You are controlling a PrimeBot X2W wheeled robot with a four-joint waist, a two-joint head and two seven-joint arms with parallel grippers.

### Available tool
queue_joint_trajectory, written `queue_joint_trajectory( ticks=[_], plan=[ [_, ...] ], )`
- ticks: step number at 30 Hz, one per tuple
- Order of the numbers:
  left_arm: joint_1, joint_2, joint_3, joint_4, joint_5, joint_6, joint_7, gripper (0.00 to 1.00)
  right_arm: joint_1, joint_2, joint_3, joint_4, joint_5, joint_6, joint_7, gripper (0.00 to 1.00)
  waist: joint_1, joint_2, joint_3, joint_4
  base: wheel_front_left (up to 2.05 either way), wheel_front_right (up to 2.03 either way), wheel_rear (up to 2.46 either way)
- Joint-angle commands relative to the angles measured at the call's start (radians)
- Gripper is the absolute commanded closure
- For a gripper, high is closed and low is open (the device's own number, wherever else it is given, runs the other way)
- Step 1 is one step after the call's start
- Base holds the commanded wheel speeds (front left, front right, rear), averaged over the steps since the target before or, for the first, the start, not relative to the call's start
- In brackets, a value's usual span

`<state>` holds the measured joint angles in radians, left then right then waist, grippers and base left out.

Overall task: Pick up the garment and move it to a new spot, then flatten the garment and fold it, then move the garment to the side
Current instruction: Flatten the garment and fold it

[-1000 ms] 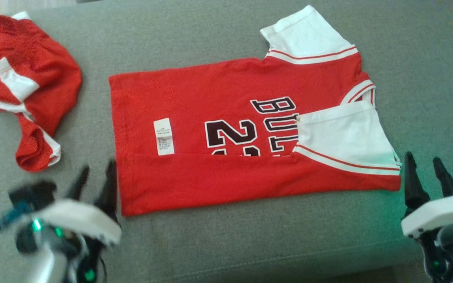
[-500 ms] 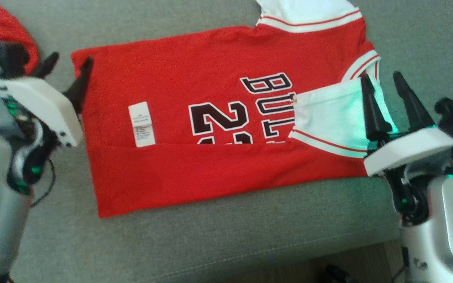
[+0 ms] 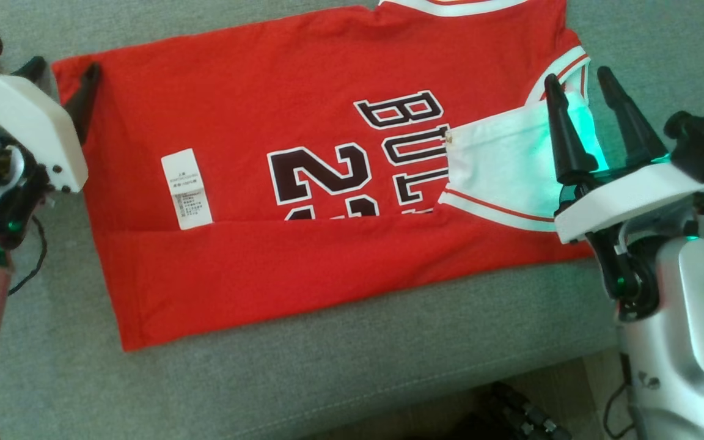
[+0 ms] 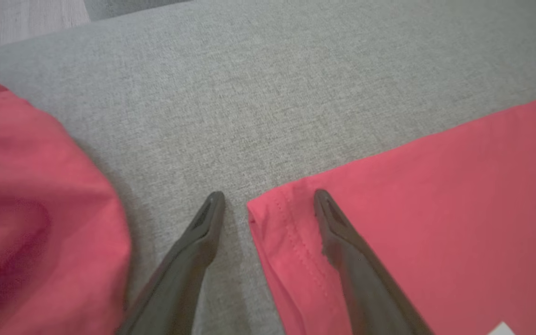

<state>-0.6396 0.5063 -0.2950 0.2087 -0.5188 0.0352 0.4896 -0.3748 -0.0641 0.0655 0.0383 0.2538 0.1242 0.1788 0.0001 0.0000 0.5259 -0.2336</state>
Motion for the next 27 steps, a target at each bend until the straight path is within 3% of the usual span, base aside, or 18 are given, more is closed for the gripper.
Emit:
queue_joint_trajectory(
  ticks=[1, 5, 6, 7, 8, 10, 13, 14, 20, 27],
  plan=[
    [-0.026, 0.052, 0.043, -0.033, 0.003, 0.005, 0.004, 0.00, -0.017, -0.013, 0.023, -0.034, -0.002, 0.007, -0.009, 0.00, -0.0001, 0.0000, -0.001, 0.002, 0.00, 0.00, 0.00],
    [-0.018, 0.046, 0.033, -0.041, -0.010, -0.011, 0.004, 0.00, -0.027, -0.023, 0.031, -0.030, 0.000, 0.007, -0.002, 0.00, -0.0001, 0.0000, -0.001, 0.008, 0.00, 0.00, 0.00],
    [-0.017, 0.044, 0.030, -0.042, -0.011, -0.013, 0.004, 0.11, -0.031, -0.027, 0.034, -0.028, 0.000, 0.007, 0.002, 0.00, -0.0001, 0.0000, 0.000, 0.010, 0.00, 0.00, 0.00],
    [-0.017, 0.041, 0.026, -0.044, -0.014, -0.016, 0.003, 0.36, -0.036, -0.030, 0.037, -0.026, 0.000, 0.007, 0.006, 0.00, -0.0001, 0.0000, 0.001, 0.011, 0.00, 0.00, 0.00],
    [-0.018, 0.039, 0.023, -0.047, -0.016, -0.021, -0.001, 0.52, -0.043, -0.034, 0.041, -0.023, 0.001, 0.007, 0.011, 0.00, -0.0001, 0.0000, 0.002, 0.013, 0.00, 0.00, 0.00],
    [-0.020, 0.036, 0.021, -0.050, -0.017, -0.026, -0.008, 0.58, -0.052, -0.039, 0.043, -0.017, 0.001, 0.007, 0.017, 0.00, -0.0001, 0.0000, 0.003, 0.016, 0.00, 0.00, 0.00],
    [-0.030, 0.021, 0.019, -0.052, -0.014, -0.032, -0.051, 0.83, -0.091, -0.055, 0.044, 0.002, 0.000, 0.007, 0.031, 0.00, -0.0001, 0.0000, 0.002, 0.027, 0.00, 0.00, 0.00],
    [-0.034, 0.014, 0.019, -0.050, -0.013, -0.033, -0.069, 0.97, -0.107, -0.061, 0.044, 0.010, -0.002, 0.007, 0.036, 0.00, -0.0001, 0.0000, 0.002, 0.032, 0.00, 0.00, 0.00],
    [-0.045, -0.026, 0.010, -0.035, -0.016, -0.044, -0.144, 1.00, -0.243, -0.094, 0.043, 0.087, -0.019, 0.007, 0.087, 0.00, -0.0001, 0.0000, 0.004, 0.069, 0.00, 0.00, 0.00],
    [-0.057, -0.074, -0.015, -0.056, -0.012, -0.054, -0.215, 1.00, -0.489, -0.147, 0.003, 0.298, -0.107, 0.007, 0.202, 0.00, -0.0001, 0.0000, 0.021, 0.152, 0.00, 0.00, 0.00]
  ],
)
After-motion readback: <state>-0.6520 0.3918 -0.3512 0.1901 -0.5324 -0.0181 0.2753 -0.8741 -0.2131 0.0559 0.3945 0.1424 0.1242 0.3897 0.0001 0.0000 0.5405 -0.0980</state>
